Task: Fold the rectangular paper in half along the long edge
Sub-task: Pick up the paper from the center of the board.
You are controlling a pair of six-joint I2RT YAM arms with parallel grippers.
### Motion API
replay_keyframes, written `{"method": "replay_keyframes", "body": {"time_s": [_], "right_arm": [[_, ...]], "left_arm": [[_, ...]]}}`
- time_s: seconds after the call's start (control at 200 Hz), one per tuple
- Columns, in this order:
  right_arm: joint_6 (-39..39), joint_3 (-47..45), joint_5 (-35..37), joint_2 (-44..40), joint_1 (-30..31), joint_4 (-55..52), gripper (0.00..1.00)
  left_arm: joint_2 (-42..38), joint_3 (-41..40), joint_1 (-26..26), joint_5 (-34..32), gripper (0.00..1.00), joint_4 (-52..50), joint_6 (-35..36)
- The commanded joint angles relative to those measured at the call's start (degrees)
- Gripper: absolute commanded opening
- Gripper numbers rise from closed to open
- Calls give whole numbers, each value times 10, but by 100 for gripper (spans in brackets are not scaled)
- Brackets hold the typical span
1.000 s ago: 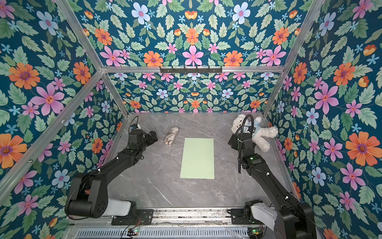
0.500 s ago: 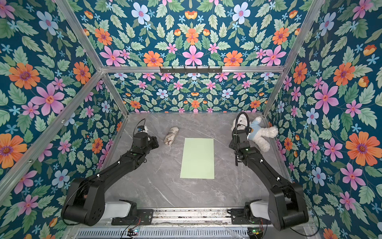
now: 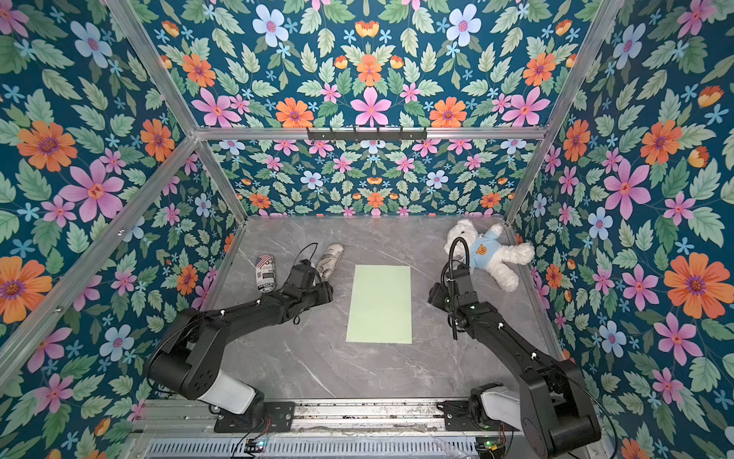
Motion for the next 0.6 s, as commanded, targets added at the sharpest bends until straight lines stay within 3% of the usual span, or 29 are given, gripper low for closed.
{"method": "replay_keyframes", "body": {"time_s": [0.0, 0.595], "right_arm": [[6, -14, -33, 9, 18, 48, 70], [8, -32, -51, 131, 36, 157, 70]], "left_arm": [[25, 17, -5, 34, 67, -2, -25], [112, 33, -56, 99, 61, 16, -64]]}}
